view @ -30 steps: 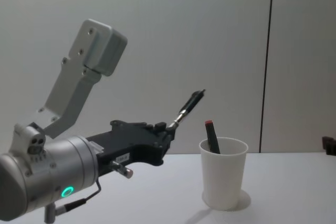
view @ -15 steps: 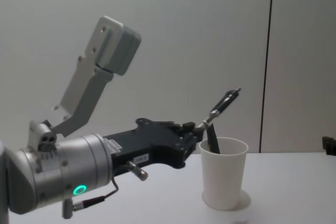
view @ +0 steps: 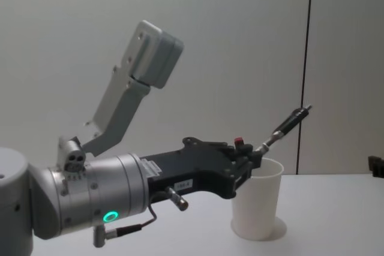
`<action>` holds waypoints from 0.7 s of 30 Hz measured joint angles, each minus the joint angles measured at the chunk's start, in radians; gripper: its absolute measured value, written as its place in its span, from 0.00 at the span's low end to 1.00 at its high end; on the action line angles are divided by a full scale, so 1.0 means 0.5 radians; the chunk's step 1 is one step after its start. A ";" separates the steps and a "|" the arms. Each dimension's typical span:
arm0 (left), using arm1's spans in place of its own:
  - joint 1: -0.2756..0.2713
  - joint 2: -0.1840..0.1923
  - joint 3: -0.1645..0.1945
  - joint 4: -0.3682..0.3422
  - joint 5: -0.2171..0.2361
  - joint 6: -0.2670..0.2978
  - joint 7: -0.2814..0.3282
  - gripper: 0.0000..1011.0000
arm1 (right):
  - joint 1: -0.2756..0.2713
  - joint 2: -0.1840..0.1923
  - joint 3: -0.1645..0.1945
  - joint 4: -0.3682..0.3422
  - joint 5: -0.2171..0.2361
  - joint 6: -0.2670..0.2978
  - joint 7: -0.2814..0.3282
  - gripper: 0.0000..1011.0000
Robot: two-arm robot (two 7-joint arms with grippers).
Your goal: Place the pen into the pen holder.
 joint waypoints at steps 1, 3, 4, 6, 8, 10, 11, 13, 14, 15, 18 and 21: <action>-0.004 -0.003 0.001 0.006 0.000 -0.002 -0.007 0.13 | 0.000 0.000 0.000 0.000 0.000 0.000 0.000 0.99; -0.011 -0.008 0.004 0.016 0.000 -0.006 -0.021 0.13 | 0.000 0.000 0.000 0.000 0.000 0.000 0.000 0.99; -0.017 -0.012 0.006 0.025 0.001 -0.009 -0.034 0.13 | 0.000 0.000 0.000 0.000 0.000 0.000 0.000 0.99; -0.026 -0.017 0.009 0.035 0.001 -0.015 -0.051 0.13 | 0.000 0.000 0.000 0.000 0.000 0.000 0.000 0.99; -0.030 -0.019 0.011 0.041 0.001 -0.017 -0.059 0.13 | 0.000 0.000 0.000 0.000 0.000 0.000 0.000 0.99; -0.036 -0.023 0.013 0.049 0.002 -0.021 -0.071 0.13 | 0.000 0.000 0.000 0.000 0.000 0.000 0.000 0.99; -0.038 -0.024 0.014 0.052 0.002 -0.022 -0.075 0.13 | 0.000 0.000 0.000 0.000 0.000 0.000 0.000 0.99; -0.041 -0.026 0.015 0.056 0.002 -0.023 -0.081 0.13 | -0.001 0.001 0.000 0.000 0.002 0.000 0.003 0.99; -0.044 -0.028 0.015 0.060 0.002 -0.025 -0.086 0.13 | -0.001 0.001 0.001 0.000 0.003 -0.001 0.005 0.99; -0.046 -0.029 0.017 0.063 0.002 -0.026 -0.091 0.13 | -0.002 0.001 0.001 -0.001 0.006 -0.002 0.008 0.99; -0.049 -0.031 0.018 0.068 0.002 -0.029 -0.097 0.13 | -0.005 0.004 0.004 -0.005 0.021 -0.008 0.022 0.99; -0.053 -0.033 0.019 0.073 0.002 -0.031 -0.104 0.13 | -0.010 0.010 0.010 -0.011 0.047 -0.016 0.046 0.99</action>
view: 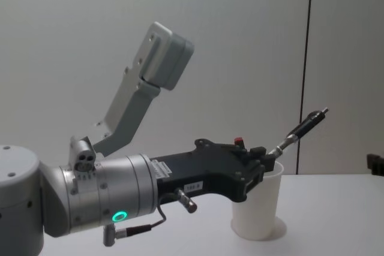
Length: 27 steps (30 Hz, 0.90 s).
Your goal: Place the pen into the pen holder.
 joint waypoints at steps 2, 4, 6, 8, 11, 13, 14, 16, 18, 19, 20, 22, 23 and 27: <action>-0.002 -0.001 0.001 0.003 0.000 -0.001 -0.004 0.13 | -0.005 0.006 0.006 -0.005 0.026 -0.005 0.023 0.99; -0.003 -0.002 0.001 0.005 0.000 -0.002 -0.007 0.13 | -0.009 0.012 0.013 -0.009 0.059 -0.010 0.054 0.99; -0.004 -0.003 0.001 0.007 0.000 -0.002 -0.009 0.13 | -0.013 0.019 0.019 -0.012 0.085 -0.012 0.079 0.99; -0.006 -0.004 0.002 0.009 0.000 -0.003 -0.013 0.13 | -0.016 0.024 0.025 -0.012 0.109 -0.012 0.103 0.99; -0.007 -0.004 0.002 0.011 0.000 -0.003 -0.016 0.13 | -0.023 0.044 0.042 -0.014 0.177 -0.013 0.170 0.99; -0.008 -0.005 0.003 0.012 0.000 -0.004 -0.017 0.13 | -0.028 0.058 0.055 -0.015 0.216 -0.009 0.222 0.99; -0.008 -0.005 0.003 0.012 0.000 -0.004 -0.018 0.13 | -0.029 0.062 0.058 -0.014 0.230 -0.008 0.237 0.99; -0.008 -0.005 0.003 0.013 0.000 -0.004 -0.019 0.13 | -0.032 0.071 0.066 -0.015 0.264 -0.001 0.277 0.99; -0.009 -0.005 0.003 0.013 0.000 -0.005 -0.020 0.13 | -0.035 0.086 0.078 -0.012 0.310 0.011 0.329 0.99; -0.009 -0.005 0.003 0.013 0.000 -0.005 -0.020 0.13 | -0.036 0.089 0.082 -0.011 0.327 0.016 0.346 0.99; -0.009 -0.006 0.003 0.014 0.000 -0.006 -0.020 0.13 | -0.038 0.098 0.089 -0.008 0.359 0.026 0.380 0.99; -0.009 -0.006 0.003 0.014 0.000 -0.006 -0.021 0.13 | -0.040 0.108 0.097 -0.004 0.399 0.043 0.420 0.99; -0.009 -0.006 0.004 0.014 0.000 -0.006 -0.021 0.13 | -0.041 0.117 0.104 0.000 0.435 0.058 0.455 0.99; -0.010 -0.007 0.004 0.015 0.000 -0.006 -0.022 0.13 | -0.042 0.138 0.120 0.011 0.529 0.104 0.550 0.99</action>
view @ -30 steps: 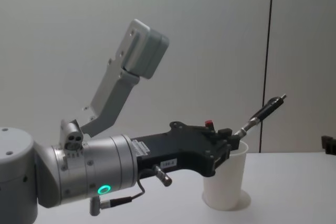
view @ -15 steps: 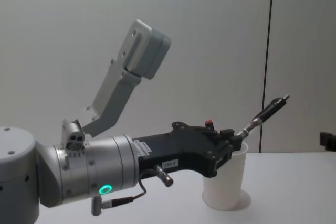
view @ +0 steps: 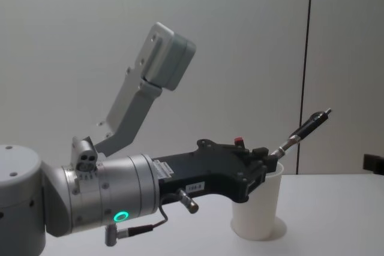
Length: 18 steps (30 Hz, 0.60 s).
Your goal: Place the pen into the pen holder.
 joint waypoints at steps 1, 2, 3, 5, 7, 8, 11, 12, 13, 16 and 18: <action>0.000 0.000 0.000 0.000 0.000 0.000 0.000 0.13 | 0.000 0.007 0.005 0.005 0.037 0.018 0.037 0.99; 0.000 0.000 0.000 0.001 0.000 0.000 0.000 0.13 | 0.000 0.011 0.008 0.007 0.060 0.031 0.059 0.99; -0.001 0.000 0.000 0.001 0.000 0.000 0.000 0.13 | 0.000 0.014 0.011 0.009 0.078 0.037 0.071 0.99; -0.001 0.000 0.000 0.001 0.000 0.000 -0.001 0.13 | 0.000 0.025 0.018 0.016 0.132 0.069 0.130 0.99; -0.001 0.000 0.000 0.001 0.000 0.000 -0.001 0.13 | 0.000 0.031 0.022 0.022 0.171 0.090 0.164 0.99; -0.001 0.000 0.000 0.001 0.000 0.000 -0.002 0.13 | -0.001 0.038 0.025 0.027 0.209 0.110 0.201 0.99; -0.001 0.000 0.000 0.001 0.000 0.000 -0.002 0.13 | 0.000 0.044 0.029 0.033 0.261 0.139 0.243 0.99; -0.001 0.000 0.000 0.001 0.000 0.000 -0.002 0.13 | 0.000 0.048 0.031 0.036 0.300 0.158 0.271 0.99; -0.001 0.000 0.000 0.001 0.000 0.000 -0.002 0.13 | 0.000 0.048 0.031 0.036 0.300 0.158 0.271 0.99; -0.001 0.000 0.000 0.001 0.000 0.000 -0.002 0.13 | 0.001 0.053 0.032 0.042 0.389 0.205 0.328 0.99; -0.001 0.000 0.000 0.001 0.000 0.000 -0.002 0.13 | 0.002 0.053 0.032 0.044 0.416 0.217 0.346 0.99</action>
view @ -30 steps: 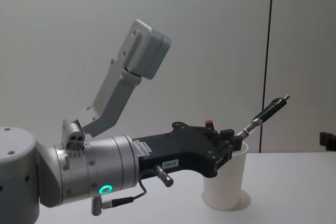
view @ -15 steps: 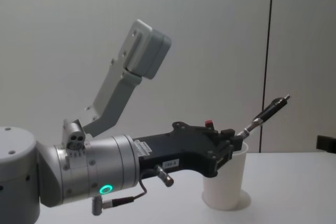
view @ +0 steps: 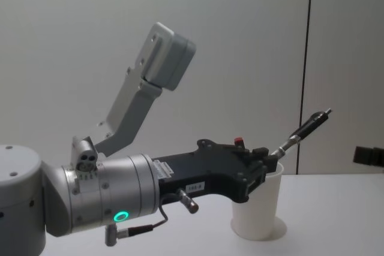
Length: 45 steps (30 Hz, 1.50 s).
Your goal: Place the pen into the pen holder.
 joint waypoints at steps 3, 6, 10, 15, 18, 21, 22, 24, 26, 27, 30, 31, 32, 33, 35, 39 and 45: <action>0.000 0.000 0.000 0.000 0.000 0.000 0.000 0.13 | 0.002 -0.001 -0.002 0.003 0.069 0.031 0.031 0.99; 0.000 0.000 0.000 0.000 0.000 0.000 0.000 0.13 | 0.005 -0.005 -0.008 0.005 0.132 0.057 0.049 0.99; 0.000 0.000 0.000 0.000 0.000 0.000 0.000 0.13 | 0.013 -0.019 -0.021 0.007 0.232 0.094 0.061 0.99; 0.000 0.000 0.000 0.000 0.000 0.000 0.000 0.13 | 0.024 -0.040 -0.039 0.008 0.321 0.122 0.057 0.99; 0.000 0.000 0.000 0.000 0.000 0.000 0.000 0.13 | 0.032 -0.056 -0.054 0.008 0.371 0.137 0.042 0.99; 0.000 0.000 0.000 0.000 0.000 0.000 0.000 0.13 | 0.040 -0.073 -0.071 0.008 0.425 0.151 0.017 0.99; 0.000 0.000 0.000 0.000 0.000 0.000 0.000 0.13 | 0.042 -0.077 -0.075 0.008 0.433 0.154 0.010 0.99; 0.000 0.000 0.000 0.000 0.000 0.000 0.000 0.13 | 0.047 -0.092 -0.089 0.006 0.466 0.163 -0.016 0.99; 0.000 0.000 0.000 0.000 0.000 0.000 0.000 0.13 | 0.050 -0.101 -0.097 0.005 0.485 0.168 -0.034 0.99; 0.000 0.000 0.000 0.000 0.000 0.000 0.000 0.13 | 0.053 -0.109 -0.105 0.003 0.506 0.175 -0.057 0.99; 0.000 0.000 0.000 0.000 0.000 0.000 0.000 0.13 | 0.059 -0.122 -0.118 0.002 0.531 0.184 -0.086 0.99; 0.000 0.000 0.000 0.000 0.000 0.000 0.000 0.13 | 0.062 -0.130 -0.125 0.001 0.550 0.190 -0.111 0.99; 0.000 0.000 0.000 0.000 0.000 0.000 0.000 0.13 | 0.065 -0.134 -0.129 0.001 0.559 0.193 -0.122 0.99; 0.000 0.000 0.000 0.000 0.000 0.000 0.000 0.13 | 0.069 -0.143 -0.136 0.001 0.575 0.199 -0.144 0.99; 0.000 0.000 0.000 0.000 0.000 0.000 0.000 0.13 | 0.076 -0.154 -0.147 0.007 0.602 0.209 -0.176 0.99; 0.000 0.000 0.000 0.000 0.000 0.000 0.000 0.13 | 0.087 -0.167 -0.159 0.022 0.635 0.218 -0.210 0.99; 0.000 0.000 0.000 0.000 0.000 0.000 0.000 0.13 | 0.110 -0.190 -0.186 0.076 0.698 0.220 -0.236 0.99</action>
